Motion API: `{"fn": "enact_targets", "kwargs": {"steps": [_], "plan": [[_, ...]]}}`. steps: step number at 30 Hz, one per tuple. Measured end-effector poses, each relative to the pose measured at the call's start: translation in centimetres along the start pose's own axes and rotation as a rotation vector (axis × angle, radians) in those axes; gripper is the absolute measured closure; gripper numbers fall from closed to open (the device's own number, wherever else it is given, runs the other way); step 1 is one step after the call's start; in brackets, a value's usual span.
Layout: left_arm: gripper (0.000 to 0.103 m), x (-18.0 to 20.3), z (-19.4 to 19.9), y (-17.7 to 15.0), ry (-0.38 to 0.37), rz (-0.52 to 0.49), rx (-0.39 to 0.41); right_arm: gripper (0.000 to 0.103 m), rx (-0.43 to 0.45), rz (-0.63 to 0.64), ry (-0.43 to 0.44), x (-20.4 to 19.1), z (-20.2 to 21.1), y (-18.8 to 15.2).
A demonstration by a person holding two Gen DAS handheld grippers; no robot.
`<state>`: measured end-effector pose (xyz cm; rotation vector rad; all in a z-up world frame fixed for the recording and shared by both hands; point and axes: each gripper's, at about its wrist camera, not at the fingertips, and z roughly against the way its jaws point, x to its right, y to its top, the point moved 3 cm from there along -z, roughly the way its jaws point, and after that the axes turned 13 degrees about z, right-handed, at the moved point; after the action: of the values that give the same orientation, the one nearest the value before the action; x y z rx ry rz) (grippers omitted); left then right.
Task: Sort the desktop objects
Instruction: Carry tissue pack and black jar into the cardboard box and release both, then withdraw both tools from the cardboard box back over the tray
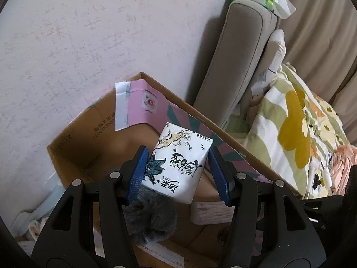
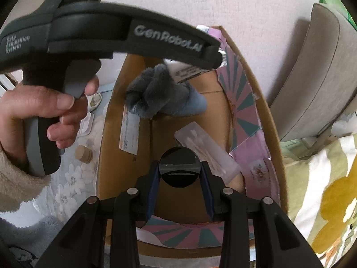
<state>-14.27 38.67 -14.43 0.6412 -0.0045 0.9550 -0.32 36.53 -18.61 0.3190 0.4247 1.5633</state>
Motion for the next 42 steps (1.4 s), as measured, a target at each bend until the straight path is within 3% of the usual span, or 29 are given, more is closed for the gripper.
{"fn": "enact_targets", "kwargs": {"steps": [10, 11, 12, 14, 27, 35, 42], "plan": [[0.050, -0.3, -0.4, -0.1, 0.029, 0.000, -0.021, 0.070, -0.008, -0.019, -0.012, -0.3, -0.5, 0.5], [0.046, -0.3, -0.3, 0.0, 0.046, 0.004, -0.019, 0.067, -0.009, -0.021, -0.018, -0.3, -0.6, 0.5], [0.029, -0.4, -0.3, 0.1, 0.077, 0.011, -0.020, 0.051, -0.004, -0.022, -0.021, -0.3, -0.6, 0.5], [0.001, -0.2, 0.0, 0.2, 0.097, 0.016, -0.009, 0.030, 0.021, -0.034, -0.014, -0.4, -0.2, 0.5], [0.001, -0.4, 5.7, -0.9, 0.060, 0.026, 0.008, 0.029, 0.057, -0.087, -0.063, -0.7, 2.5, -0.3], [0.001, -3.7, 11.7, -2.6, 0.114, 0.067, 0.085, 0.029, 0.093, -0.092, -0.071, -2.4, 4.2, 1.0], [0.001, -7.2, 14.6, -5.4, 0.078, 0.172, 0.095, 0.029, 0.126, -0.057, -0.105, -4.4, 6.1, 1.8]]}}
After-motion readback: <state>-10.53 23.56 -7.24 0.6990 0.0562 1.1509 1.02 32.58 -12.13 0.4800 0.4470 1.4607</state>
